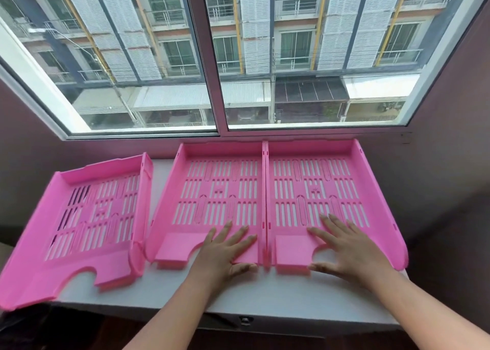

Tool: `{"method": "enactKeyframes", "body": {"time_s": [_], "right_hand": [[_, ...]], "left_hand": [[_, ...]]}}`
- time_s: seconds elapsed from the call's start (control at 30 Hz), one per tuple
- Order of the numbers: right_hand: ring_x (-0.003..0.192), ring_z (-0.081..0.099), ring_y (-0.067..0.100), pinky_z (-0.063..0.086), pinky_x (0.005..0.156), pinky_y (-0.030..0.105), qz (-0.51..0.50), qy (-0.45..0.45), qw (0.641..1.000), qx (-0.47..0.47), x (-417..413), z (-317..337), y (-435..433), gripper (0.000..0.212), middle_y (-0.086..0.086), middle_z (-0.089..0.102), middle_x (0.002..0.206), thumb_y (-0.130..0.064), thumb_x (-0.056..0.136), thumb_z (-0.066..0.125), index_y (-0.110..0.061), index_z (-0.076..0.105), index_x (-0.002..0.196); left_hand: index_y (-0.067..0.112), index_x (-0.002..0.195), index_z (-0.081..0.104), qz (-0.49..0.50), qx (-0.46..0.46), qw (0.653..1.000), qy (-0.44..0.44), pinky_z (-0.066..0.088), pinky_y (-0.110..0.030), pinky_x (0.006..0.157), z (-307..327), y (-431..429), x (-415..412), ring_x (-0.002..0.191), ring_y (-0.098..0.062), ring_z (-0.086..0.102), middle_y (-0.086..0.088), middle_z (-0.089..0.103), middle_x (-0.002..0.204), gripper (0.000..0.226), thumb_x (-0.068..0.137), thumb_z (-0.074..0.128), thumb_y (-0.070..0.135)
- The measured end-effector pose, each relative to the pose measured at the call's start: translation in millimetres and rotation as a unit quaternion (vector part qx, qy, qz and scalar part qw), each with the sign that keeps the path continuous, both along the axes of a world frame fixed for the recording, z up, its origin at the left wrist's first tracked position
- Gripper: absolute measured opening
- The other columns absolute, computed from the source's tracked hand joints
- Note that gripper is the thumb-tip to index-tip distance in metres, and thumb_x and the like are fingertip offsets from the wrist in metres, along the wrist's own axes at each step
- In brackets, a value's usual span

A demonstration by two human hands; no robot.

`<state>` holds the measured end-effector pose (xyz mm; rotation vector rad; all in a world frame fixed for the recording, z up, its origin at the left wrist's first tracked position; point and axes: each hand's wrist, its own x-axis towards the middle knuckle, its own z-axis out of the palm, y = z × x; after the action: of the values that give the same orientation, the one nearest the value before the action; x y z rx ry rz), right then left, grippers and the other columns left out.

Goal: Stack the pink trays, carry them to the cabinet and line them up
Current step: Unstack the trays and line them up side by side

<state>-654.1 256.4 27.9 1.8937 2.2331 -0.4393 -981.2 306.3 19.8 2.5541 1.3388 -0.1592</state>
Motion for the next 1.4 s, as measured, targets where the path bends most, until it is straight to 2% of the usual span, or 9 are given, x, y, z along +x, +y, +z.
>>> {"method": "enactKeyframes", "body": {"time_s": [0.2, 0.57, 0.83, 0.93, 1.03, 1.13, 1.23, 1.3, 1.4], "right_hand": [[0.151, -0.018, 0.017, -0.009, 0.123, 0.039, 0.013, -0.013, 1.0, -0.004, 0.0, -0.9, 3.6, 0.101, -0.006, -0.023, 0.161, -0.1, 0.057, 0.001, -0.052, -0.021, 0.142], [0.152, -0.015, 0.016, -0.011, 0.12, 0.039, 0.004, 0.027, 1.0, 0.008, -11.3, -4.6, 4.9, 0.098, -0.007, -0.019, 0.162, -0.102, 0.055, 0.002, -0.058, -0.017, 0.141], [0.152, -0.015, 0.014, -0.008, 0.122, 0.041, 0.002, 0.04, 0.999, -0.001, -11.0, 0.5, 4.2, 0.106, -0.003, -0.016, 0.166, -0.102, 0.059, 0.007, -0.053, -0.005, 0.152], [0.155, -0.003, 0.016, 0.0, 0.125, 0.046, -0.037, 0.096, 0.995, 0.009, -27.7, 11.9, 5.2, 0.114, -0.004, -0.003, 0.168, -0.102, 0.061, 0.018, -0.043, 0.007, 0.158], [0.154, 0.014, 0.016, 0.014, 0.125, 0.049, -0.086, 0.183, 0.978, 0.056, -67.5, 23.5, 6.9, 0.118, -0.006, 0.013, 0.168, -0.099, 0.064, 0.029, -0.031, 0.016, 0.159], [0.152, 0.024, 0.019, 0.024, 0.122, 0.046, -0.125, 0.254, 0.957, 0.072, -116.7, 25.7, 5.2, 0.119, -0.003, 0.023, 0.166, -0.092, 0.066, 0.042, -0.023, 0.017, 0.159], [0.15, 0.029, 0.021, 0.031, 0.117, 0.045, -0.196, 0.328, 0.921, 0.079, -159.2, 19.2, 2.1, 0.107, -0.003, 0.023, 0.166, -0.071, 0.076, 0.064, -0.026, 0.012, 0.159], [0.147, 0.035, 0.023, 0.038, 0.112, 0.047, -0.245, 0.341, 0.902, 0.098, -180.6, 13.8, 0.0, 0.101, -0.003, 0.024, 0.166, -0.054, 0.084, 0.069, -0.031, 0.006, 0.159], [0.136, 0.051, 0.031, 0.054, 0.099, 0.053, -0.298, 0.29, 0.897, 0.15, -199.9, 8.7, -0.8, 0.092, 0.001, 0.034, 0.162, -0.041, 0.09, 0.068, -0.033, 0.006, 0.158]], "left_hand": [[0.056, 0.14, -0.007, -0.002, -0.002, 1.0, 0.005, -0.012, -0.046, 0.115, 1.2, -0.5, -0.5, 0.147, -0.021, -0.011, 0.02, -0.002, 0.158, 0.082, 0.066, -0.003, 0.09], [0.053, 0.141, -0.011, 0.008, -0.01, 0.999, 0.032, -0.007, -0.045, 0.118, 3.9, 1.9, -9.9, 0.148, -0.019, -0.01, 0.021, -0.006, 0.158, 0.082, 0.067, 0.0, 0.086], [0.047, 0.149, -0.001, 0.017, 0.007, 0.999, 0.037, 0.001, -0.044, 0.12, 13.6, -5.0, -13.7, 0.149, -0.017, -0.001, 0.016, 0.0, 0.159, 0.085, 0.075, 0.014, 0.086], [0.039, 0.151, 0.022, 0.092, 0.065, 0.993, -0.024, 0.009, -0.045, 0.121, 25.3, -12.3, -35.0, 0.148, -0.017, 0.017, 0.01, 0.025, 0.159, 0.08, 0.084, 0.02, 0.081], [0.027, 0.146, 0.039, 0.162, 0.152, 0.974, -0.05, 0.016, -0.048, 0.119, 33.5, -15.0, -74.2, 0.145, -0.025, 0.027, -0.001, 0.044, 0.151, 0.068, 0.088, 0.045, 0.059], [0.021, 0.148, 0.032, 0.289, 0.179, 0.936, -0.09, 0.02, -0.051, 0.117, 33.4, -18.0, -117.0, 0.144, -0.031, 0.024, -0.007, 0.036, 0.154, 0.073, 0.086, 0.053, 0.053], [0.021, 0.154, 0.01, 0.426, 0.099, 0.884, -0.168, 0.026, -0.052, 0.114, 25.5, -22.1, -143.9, 0.145, -0.031, 0.022, -0.009, 0.021, 0.161, 0.09, 0.085, 0.049, 0.063], [0.027, 0.153, 0.006, 0.456, 0.028, 0.862, -0.218, 0.038, -0.055, 0.107, 17.4, -22.7, -151.6, 0.141, -0.032, 0.034, -0.008, 0.03, 0.159, 0.093, 0.081, 0.045, 0.072], [0.03, 0.149, 0.016, 0.423, 0.03, 0.881, -0.211, 0.051, -0.051, 0.091, 10.1, -16.6, -159.6, 0.124, -0.032, 0.054, -0.005, 0.054, 0.141, 0.087, 0.079, 0.042, 0.075]]}}
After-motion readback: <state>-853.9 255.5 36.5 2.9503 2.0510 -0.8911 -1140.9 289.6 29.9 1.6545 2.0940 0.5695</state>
